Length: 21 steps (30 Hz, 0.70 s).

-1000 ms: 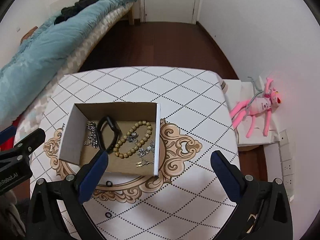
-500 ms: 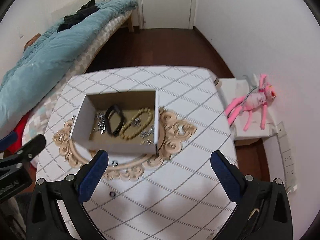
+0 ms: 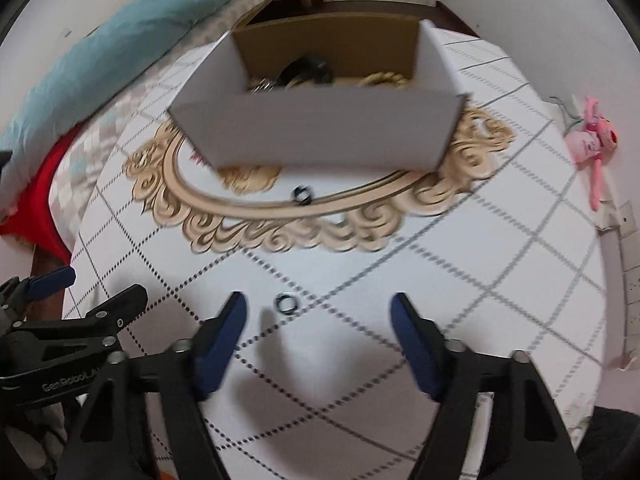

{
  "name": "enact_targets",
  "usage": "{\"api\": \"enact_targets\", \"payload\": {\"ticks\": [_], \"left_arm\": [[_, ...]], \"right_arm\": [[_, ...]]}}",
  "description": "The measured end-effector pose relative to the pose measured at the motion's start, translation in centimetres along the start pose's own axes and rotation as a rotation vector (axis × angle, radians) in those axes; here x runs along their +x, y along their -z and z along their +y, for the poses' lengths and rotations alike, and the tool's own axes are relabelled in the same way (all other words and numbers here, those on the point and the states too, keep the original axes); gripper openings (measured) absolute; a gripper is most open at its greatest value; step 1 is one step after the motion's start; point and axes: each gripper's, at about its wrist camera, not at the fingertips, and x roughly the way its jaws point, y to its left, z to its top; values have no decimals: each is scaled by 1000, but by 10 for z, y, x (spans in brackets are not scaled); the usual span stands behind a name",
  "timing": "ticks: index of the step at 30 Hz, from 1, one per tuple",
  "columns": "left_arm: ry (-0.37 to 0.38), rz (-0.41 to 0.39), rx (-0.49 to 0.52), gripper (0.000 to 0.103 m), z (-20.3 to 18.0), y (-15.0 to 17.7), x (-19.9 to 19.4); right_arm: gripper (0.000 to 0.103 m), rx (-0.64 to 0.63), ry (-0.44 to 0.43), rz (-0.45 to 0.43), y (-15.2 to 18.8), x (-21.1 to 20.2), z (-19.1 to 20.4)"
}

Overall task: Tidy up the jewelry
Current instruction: 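Pinch a small black rubber ring with the right tool while the left tool pinches another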

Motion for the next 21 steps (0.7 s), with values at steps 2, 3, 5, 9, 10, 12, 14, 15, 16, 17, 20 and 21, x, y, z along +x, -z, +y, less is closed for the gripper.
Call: {"api": "enact_targets", "payload": {"ticks": [2, 3, 5, 9, 10, 12, 14, 15, 16, 17, 20, 21], "left_arm": [[-1, 4, -5, 103, 3, 2, 2], [-2, 8, -7, 103, 4, 3, 3], [-6, 12, -9, 103, 6, 4, 4], [3, 7, -6, 103, -2, 4, 0], [8, 3, -4, 103, -5, 3, -2], [34, -16, 4, 103, -19, -1, -8], [73, -32, 1, 102, -33, -8, -12], [96, -43, 1, 102, -41, -12, -14], [113, -55, 2, 102, -50, -16, -15], [131, -64, 7, 102, -61, -21, -16], [154, -91, 33, 96, -92, -31, -15], [150, -96, 38, 89, -97, -34, -15]], "right_arm": [[56, -35, 19, -30, 2, 1, 8], [50, -48, 30, -38, 3, 1, 11], [31, -77, 55, -57, 4, 0, 16], [13, -57, 25, -68, 7, -3, 8], [13, -35, 16, -72, 6, -6, 0], [13, 16, -2, -91, 3, -13, -16], [13, 71, -4, -110, -2, -22, -34], [13, 98, -1, -121, -5, -25, -44], [13, 121, 9, -130, -8, -28, -54], [13, 140, 17, -135, -10, -29, -62], [13, 200, 38, -130, -16, -27, -88], [13, 211, 42, -127, -17, -26, -94]]}}
